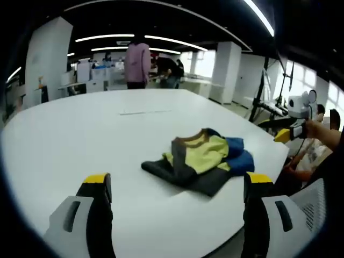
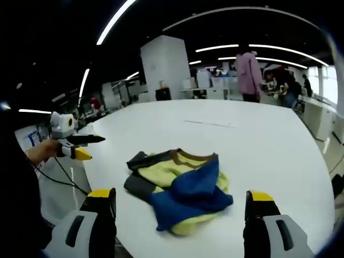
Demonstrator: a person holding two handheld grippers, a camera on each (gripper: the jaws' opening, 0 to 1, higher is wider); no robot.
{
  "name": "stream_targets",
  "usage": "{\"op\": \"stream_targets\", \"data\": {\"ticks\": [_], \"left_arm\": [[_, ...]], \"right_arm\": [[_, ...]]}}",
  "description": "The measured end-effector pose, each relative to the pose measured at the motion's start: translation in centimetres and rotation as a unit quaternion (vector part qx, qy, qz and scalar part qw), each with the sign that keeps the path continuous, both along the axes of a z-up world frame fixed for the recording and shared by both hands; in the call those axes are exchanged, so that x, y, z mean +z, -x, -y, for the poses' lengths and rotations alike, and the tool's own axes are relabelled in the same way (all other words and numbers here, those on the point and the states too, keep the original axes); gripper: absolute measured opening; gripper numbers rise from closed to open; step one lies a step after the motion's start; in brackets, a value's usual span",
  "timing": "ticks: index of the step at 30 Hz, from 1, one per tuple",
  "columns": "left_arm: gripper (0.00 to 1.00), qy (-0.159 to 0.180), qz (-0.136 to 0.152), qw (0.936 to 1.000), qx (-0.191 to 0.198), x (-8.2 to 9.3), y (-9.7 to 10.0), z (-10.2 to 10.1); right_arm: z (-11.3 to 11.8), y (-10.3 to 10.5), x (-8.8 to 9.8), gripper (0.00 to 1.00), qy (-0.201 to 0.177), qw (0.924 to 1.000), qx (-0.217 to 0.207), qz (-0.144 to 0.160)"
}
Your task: Fold the garment on the visible template until the final outline fits inside the template.
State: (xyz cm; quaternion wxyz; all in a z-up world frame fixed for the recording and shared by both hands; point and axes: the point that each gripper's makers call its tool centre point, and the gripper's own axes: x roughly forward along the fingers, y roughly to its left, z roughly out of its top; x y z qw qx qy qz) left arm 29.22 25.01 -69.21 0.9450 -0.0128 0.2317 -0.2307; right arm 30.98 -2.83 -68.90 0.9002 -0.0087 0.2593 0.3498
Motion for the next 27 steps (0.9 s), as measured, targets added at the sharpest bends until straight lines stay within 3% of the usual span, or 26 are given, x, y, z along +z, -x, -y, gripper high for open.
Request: {"op": "stream_targets", "data": {"ticks": [27], "left_arm": [[0.99, -0.002, -0.001, 1.0, -0.003, 0.01, 0.14, 0.23]], "right_arm": [[-0.23, 0.29, -0.15, 0.99, 0.001, 1.0, 0.005, -0.001]]}}
